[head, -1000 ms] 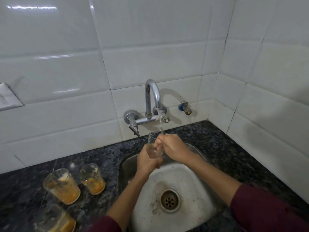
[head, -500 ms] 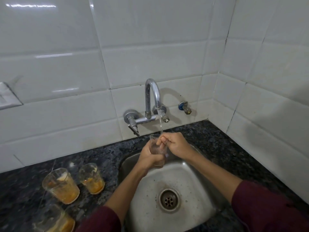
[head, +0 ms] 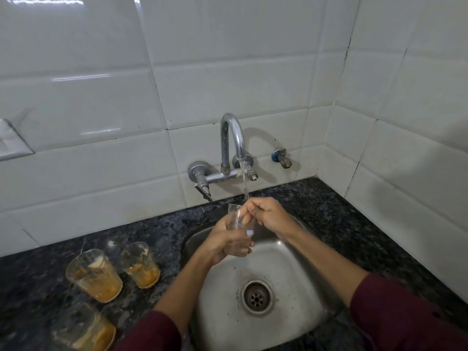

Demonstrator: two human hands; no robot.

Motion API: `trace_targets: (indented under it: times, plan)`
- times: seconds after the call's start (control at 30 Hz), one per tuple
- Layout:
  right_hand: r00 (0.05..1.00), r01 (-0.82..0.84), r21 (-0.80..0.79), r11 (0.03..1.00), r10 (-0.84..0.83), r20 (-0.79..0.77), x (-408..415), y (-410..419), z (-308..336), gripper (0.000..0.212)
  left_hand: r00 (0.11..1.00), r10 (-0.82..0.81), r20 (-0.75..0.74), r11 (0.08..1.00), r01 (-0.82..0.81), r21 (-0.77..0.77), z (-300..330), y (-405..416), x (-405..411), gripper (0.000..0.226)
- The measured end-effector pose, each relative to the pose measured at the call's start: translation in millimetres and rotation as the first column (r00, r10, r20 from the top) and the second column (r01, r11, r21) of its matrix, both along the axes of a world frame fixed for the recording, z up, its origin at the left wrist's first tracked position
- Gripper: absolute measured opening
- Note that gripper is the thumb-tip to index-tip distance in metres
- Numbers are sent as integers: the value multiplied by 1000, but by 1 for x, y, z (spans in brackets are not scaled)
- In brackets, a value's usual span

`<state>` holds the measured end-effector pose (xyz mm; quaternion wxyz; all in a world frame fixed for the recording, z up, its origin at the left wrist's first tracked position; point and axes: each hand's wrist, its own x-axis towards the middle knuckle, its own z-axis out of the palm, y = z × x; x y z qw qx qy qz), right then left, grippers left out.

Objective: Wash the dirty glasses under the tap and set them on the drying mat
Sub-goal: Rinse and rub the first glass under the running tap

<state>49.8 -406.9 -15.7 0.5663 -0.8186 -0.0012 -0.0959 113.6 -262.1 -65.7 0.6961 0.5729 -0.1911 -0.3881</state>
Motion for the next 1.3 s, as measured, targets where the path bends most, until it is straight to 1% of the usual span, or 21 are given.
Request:
trace_targets:
  times: [0.1,0.17,0.27,0.33,0.37,0.4,0.43,0.47,0.5,0.53,0.6,0.73,0.8,0.87,0.9,0.97,1.0,1.07,1.13,1.2,1.3]
  plan:
    - [996,86,-119,989,-84,15,4,4,-3,29,972,201,125,977,-208,51,-4,-11,-8,72]
    - [991,133,-217,967,-135,8,8,7,-5,27,904,310,294,929,-354,109,-7,-19,-13,64]
    - [981,175,-414,893,-193,-2,13,18,-6,20,774,353,526,827,-521,211,-9,-28,-22,64]
    - [972,195,-356,914,-229,-56,12,17,-3,23,768,297,567,817,-512,266,-9,-25,-21,71]
    - [970,196,-283,939,-229,-87,10,13,-1,27,796,241,555,847,-451,280,-7,-22,-19,74]
    - [974,178,-207,962,-202,-100,7,8,1,30,842,191,505,895,-360,262,-6,-17,-14,75]
    - [983,141,-130,981,-155,-99,3,3,2,31,909,154,387,949,-245,198,-3,-11,-9,75]
    - [991,95,-40,995,-98,-95,0,-1,2,32,968,124,216,984,-147,96,1,-6,-6,72]
    - [995,55,41,998,-51,-90,-3,-3,2,32,996,74,56,997,-74,-8,5,-2,-5,69]
    - [996,36,82,996,-29,-85,-4,-2,4,32,999,39,-39,996,-42,-78,6,-1,-4,67]
    - [995,58,49,997,-54,-81,-1,1,5,33,996,85,-7,994,-86,-70,6,-4,-5,66]
    - [981,169,-112,979,-178,-81,7,10,3,33,923,278,265,955,-296,29,-4,-16,-7,71]
    - [963,236,-187,954,-255,-85,13,15,-3,28,914,282,293,944,-319,85,-5,-18,-8,69]
    - [944,242,-238,940,-285,-166,18,18,-12,25,961,222,165,953,-249,170,-1,-16,-11,55]
    - [933,235,-201,951,-278,-228,20,19,-18,27,982,178,65,955,-188,232,1,-14,-13,45]
    - [904,270,-21,963,-261,-340,16,20,-32,28,987,103,-125,937,-54,345,1,-8,-17,28]
    - [884,301,50,952,-259,-388,12,21,-37,28,971,78,-225,933,9,360,-3,-5,-19,28]
    - [847,335,89,938,-259,-465,3,23,-49,27,921,61,-385,934,84,348,-17,-2,-22,39]
    - [825,347,82,934,-263,-500,-5,25,-63,28,876,79,-475,929,108,354,-32,-2,-26,45]
    - [822,367,98,925,-274,-500,-11,26,-74,27,847,127,-516,918,97,385,-38,-3,-31,47]
    - [820,406,180,896,-271,-504,-17,27,-82,17,809,225,-543,926,-4,377,-44,-5,-33,43]
